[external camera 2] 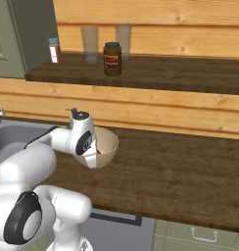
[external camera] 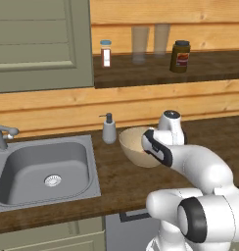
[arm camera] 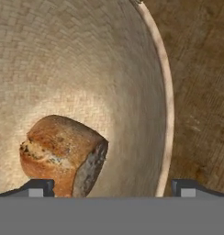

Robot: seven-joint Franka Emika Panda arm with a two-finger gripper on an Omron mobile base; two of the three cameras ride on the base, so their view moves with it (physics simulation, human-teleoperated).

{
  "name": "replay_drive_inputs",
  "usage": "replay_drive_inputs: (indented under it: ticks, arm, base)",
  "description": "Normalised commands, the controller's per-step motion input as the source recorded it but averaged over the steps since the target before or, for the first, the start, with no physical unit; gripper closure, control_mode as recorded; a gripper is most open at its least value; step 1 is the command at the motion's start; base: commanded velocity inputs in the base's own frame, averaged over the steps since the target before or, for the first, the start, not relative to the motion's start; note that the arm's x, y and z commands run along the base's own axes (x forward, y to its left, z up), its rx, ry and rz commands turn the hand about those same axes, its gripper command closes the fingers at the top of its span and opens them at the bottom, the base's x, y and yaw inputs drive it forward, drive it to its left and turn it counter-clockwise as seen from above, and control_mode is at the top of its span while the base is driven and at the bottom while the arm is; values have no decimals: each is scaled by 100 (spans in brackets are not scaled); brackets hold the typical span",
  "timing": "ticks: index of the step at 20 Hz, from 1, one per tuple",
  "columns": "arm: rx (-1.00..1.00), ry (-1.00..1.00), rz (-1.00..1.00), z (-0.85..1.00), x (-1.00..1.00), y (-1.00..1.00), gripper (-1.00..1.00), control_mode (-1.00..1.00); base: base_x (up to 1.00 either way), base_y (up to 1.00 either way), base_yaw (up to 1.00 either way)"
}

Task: Open the cabinet, pick up the bread from the cabinet and place it in the basket. Then move the basket to the dining counter.

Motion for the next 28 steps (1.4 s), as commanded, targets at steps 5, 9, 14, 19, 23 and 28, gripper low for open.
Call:
replay_drive_inputs:
  ticks: [5,9,14,19,23,28]
  arm:
    - [0,2,0,-25,0,3,100,-100]
    - [0,0,0,-4,0,3,100,-100]
    - [0,0,0,0,0,0,100,-100]
    - [6,-2,-1,5,-22,2,100,-100]
    - [18,-2,0,46,-63,-1,100,-100]
    - [14,-7,-1,64,-60,0,100,-100]
  base:
    - [0,0,0]
    - [0,0,0]
    - [0,0,0]
    - [0,0,0]
    - [0,0,0]
    - [0,0,0]
